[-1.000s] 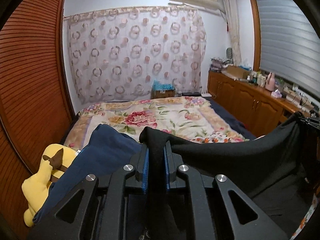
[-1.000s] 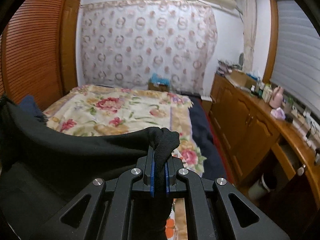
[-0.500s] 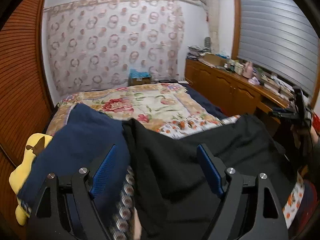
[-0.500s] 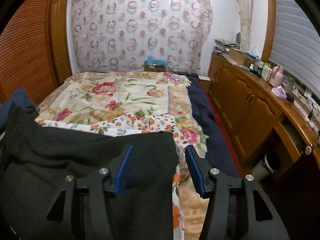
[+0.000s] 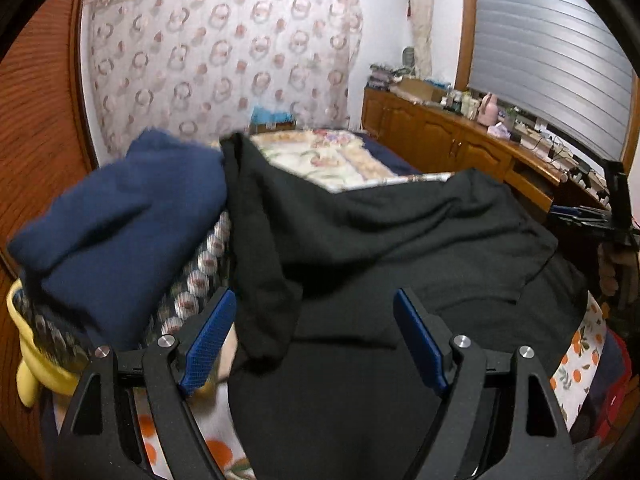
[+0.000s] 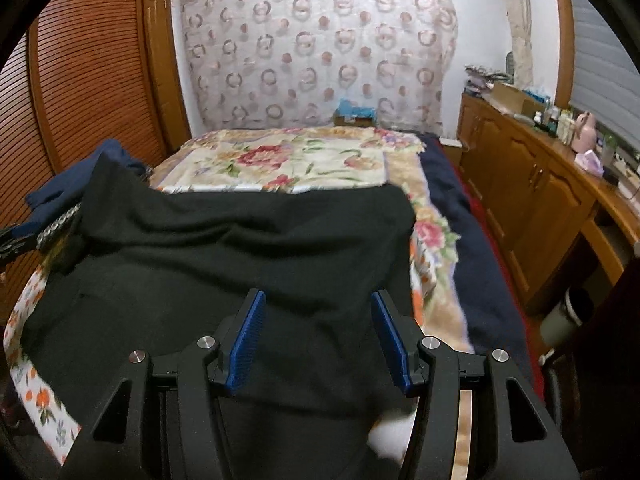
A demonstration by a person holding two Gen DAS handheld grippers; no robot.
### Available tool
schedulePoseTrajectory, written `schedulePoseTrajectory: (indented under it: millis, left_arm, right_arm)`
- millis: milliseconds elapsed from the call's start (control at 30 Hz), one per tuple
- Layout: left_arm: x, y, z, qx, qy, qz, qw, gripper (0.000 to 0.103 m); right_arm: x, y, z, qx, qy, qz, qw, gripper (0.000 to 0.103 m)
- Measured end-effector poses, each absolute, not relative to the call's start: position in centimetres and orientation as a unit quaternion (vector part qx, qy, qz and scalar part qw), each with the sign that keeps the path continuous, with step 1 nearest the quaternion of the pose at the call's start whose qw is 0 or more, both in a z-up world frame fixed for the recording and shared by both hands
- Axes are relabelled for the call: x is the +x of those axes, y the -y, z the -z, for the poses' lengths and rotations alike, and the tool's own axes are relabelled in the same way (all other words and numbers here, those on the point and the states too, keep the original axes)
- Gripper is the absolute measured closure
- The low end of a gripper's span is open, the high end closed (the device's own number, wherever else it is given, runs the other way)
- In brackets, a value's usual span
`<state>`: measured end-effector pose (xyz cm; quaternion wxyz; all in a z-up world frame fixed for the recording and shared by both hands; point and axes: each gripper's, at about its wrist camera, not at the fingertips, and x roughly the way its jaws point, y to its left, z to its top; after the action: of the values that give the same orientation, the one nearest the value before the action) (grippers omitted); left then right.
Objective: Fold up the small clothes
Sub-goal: 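Lower the shirt onto the bed and open both grippers, then grasp the shirt's folded edge with the left gripper while the right gripper grasps it too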
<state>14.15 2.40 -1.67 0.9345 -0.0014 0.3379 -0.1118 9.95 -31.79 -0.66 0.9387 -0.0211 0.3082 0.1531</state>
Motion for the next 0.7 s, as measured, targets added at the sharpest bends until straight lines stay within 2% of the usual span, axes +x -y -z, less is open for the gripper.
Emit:
schedulePoseTrajectory:
  millis: [700]
  left_arm:
    - [14.0, -3.0, 5.5, 0.006, -0.378, 0.087, 0.922, 0.022]
  right_arm:
    - [13.3, 36.0, 0.8, 0.003, -0.379, -0.133, 0.916, 0.046]
